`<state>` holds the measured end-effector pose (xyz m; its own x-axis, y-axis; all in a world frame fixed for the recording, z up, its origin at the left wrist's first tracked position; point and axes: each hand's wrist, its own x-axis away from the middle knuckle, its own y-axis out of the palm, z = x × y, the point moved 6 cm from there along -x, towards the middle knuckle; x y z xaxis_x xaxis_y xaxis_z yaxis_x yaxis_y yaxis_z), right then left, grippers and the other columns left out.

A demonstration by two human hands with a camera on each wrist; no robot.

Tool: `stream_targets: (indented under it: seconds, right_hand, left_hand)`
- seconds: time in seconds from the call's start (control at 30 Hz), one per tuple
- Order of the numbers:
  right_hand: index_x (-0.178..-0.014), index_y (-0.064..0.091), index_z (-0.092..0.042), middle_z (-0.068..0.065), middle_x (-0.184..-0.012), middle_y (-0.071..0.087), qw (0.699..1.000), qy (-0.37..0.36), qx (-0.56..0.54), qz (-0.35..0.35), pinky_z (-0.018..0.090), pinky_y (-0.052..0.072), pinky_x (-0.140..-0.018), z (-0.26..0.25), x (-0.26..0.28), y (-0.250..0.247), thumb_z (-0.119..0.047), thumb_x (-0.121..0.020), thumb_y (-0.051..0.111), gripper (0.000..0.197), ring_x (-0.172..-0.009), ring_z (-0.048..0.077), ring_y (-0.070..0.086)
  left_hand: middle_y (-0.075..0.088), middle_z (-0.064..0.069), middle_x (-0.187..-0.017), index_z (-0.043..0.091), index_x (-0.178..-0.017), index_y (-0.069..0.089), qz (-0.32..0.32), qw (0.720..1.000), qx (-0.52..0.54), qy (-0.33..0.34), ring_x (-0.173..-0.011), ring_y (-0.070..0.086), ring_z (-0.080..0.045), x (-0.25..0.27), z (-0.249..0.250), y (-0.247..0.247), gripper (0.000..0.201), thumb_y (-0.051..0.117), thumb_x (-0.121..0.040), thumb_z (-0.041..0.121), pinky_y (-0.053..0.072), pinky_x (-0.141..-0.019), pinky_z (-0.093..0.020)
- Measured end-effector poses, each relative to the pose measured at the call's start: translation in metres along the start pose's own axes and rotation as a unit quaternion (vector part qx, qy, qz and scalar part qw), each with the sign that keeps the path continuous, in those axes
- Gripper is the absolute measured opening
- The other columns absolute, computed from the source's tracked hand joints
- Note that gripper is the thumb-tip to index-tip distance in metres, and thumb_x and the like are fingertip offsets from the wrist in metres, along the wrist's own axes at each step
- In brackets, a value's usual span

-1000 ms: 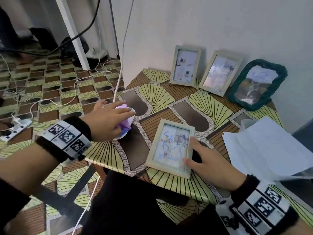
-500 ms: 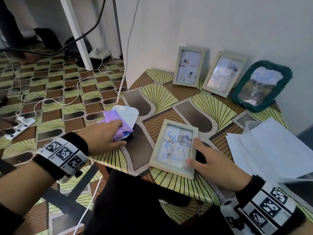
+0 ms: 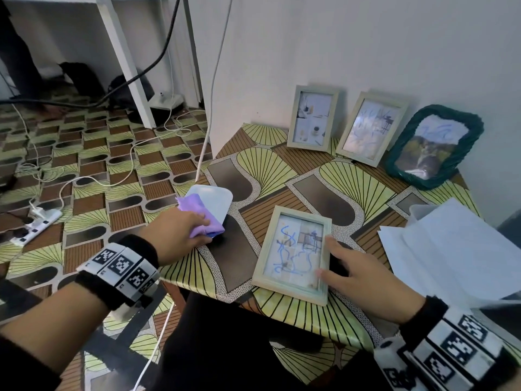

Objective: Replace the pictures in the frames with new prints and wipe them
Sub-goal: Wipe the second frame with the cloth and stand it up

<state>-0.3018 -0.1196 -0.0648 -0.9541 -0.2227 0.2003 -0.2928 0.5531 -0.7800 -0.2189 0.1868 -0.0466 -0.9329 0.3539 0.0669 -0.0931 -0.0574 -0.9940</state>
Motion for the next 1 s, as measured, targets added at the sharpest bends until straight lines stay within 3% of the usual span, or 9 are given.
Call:
stream_targets:
  seconds: [0.17,0.3,0.47,0.6,0.67,0.77,0.83,0.9,1.0]
  right_hand:
    - [-0.154,0.019,-0.024,-0.01,-0.112,0.065,1.0,-0.002,0.004,0.003,0.026,0.047,-0.08,0.0,0.0,0.001,-0.041,-0.095,0.054,0.07,-0.096,0.01,0.059]
    - [-0.153,0.022,-0.026,-0.01,-0.134,0.058,1.0,-0.006,-0.015,0.001,0.025,0.045,-0.091,0.002,0.0,0.001,-0.04,-0.095,0.055,0.068,-0.111,0.008,0.056]
    - [-0.151,0.027,-0.031,-0.019,-0.143,0.049,0.999,-0.025,-0.045,0.008,0.033,0.043,-0.106,0.005,-0.002,0.002,-0.039,-0.095,0.056,0.064,-0.127,0.008,0.051]
    - [-0.146,0.041,-0.034,-0.034,-0.131,0.055,0.99,-0.032,-0.132,0.04,0.03,0.041,-0.109,0.008,-0.005,-0.001,-0.034,-0.094,0.06,0.055,-0.125,-0.005,0.05]
    - [-0.138,0.052,-0.032,-0.029,-0.128,0.06,0.983,-0.046,-0.168,0.05,0.036,0.043,-0.107,0.006,-0.006,-0.004,-0.03,-0.095,0.06,0.044,-0.123,-0.002,0.053]
    - [-0.122,0.062,-0.045,-0.031,-0.122,0.063,0.975,-0.058,-0.195,0.086,0.026,0.044,-0.103,0.001,-0.003,-0.013,-0.022,-0.097,0.059,0.034,-0.119,-0.006,0.056]
    - [-0.101,0.06,-0.07,-0.047,-0.105,0.06,0.972,-0.057,-0.189,0.129,0.005,0.042,-0.091,-0.001,0.002,-0.023,-0.018,-0.096,0.06,0.052,-0.107,-0.019,0.056]
    - [-0.091,0.052,-0.08,-0.054,-0.093,0.056,0.971,-0.056,-0.171,0.158,-0.006,0.036,-0.081,-0.001,0.008,-0.029,-0.017,-0.094,0.063,0.064,-0.098,-0.026,0.055]
    - [-0.091,0.052,-0.079,-0.048,-0.097,0.061,0.969,-0.048,-0.158,0.183,0.006,0.045,-0.085,0.003,0.015,-0.034,-0.027,-0.092,0.064,0.053,-0.099,-0.016,0.06]
  left_hand:
    - [0.075,-0.001,-0.107,0.025,-0.112,0.075,0.025,0.997,0.066,0.011,-0.097,0.067,-0.025,0.001,0.001,-0.003,0.025,0.069,-0.089,0.034,0.048,-0.083,-0.029]
    - [0.075,0.006,-0.082,0.035,-0.099,0.078,0.086,0.989,0.116,0.003,-0.075,0.065,-0.018,0.004,-0.009,-0.013,0.023,0.07,-0.088,0.017,0.041,-0.062,-0.018]
    - [0.076,0.001,-0.083,0.031,-0.102,0.077,0.145,0.978,0.149,0.016,-0.075,0.067,-0.027,0.011,0.003,-0.019,0.032,0.064,-0.087,0.005,0.048,-0.066,-0.032]
    - [0.075,0.006,-0.088,0.038,-0.11,0.068,0.25,0.946,0.2,0.054,-0.078,0.066,-0.02,0.022,0.036,-0.043,0.03,0.061,-0.09,0.016,0.045,-0.066,-0.024]
    - [0.071,0.016,-0.099,0.034,-0.113,0.069,0.269,0.925,0.246,0.104,-0.09,0.064,-0.008,0.022,0.062,-0.051,0.034,0.064,-0.088,0.012,0.043,-0.077,-0.01]
    - [0.064,0.013,-0.127,0.021,-0.124,0.068,0.211,0.924,0.261,0.186,-0.118,0.058,-0.001,0.016,0.104,-0.043,0.039,0.057,-0.087,0.014,0.038,-0.102,-0.011]
    - [0.056,0.009,-0.139,0.019,-0.132,0.062,0.141,0.934,0.234,0.23,-0.131,0.048,0.0,0.01,0.128,-0.03,0.044,0.058,-0.089,0.01,0.033,-0.111,-0.016]
    - [0.048,0.007,-0.147,0.018,-0.14,0.053,0.066,0.943,0.192,0.263,-0.138,0.037,0.0,0.004,0.147,-0.014,0.053,0.058,-0.089,0.003,0.021,-0.115,-0.013]
    - [0.027,0.004,-0.16,0.019,-0.152,0.033,-0.044,0.95,0.088,0.298,-0.147,0.018,-0.004,0.001,0.163,0.015,0.057,0.049,-0.097,0.013,0.004,-0.117,-0.013]
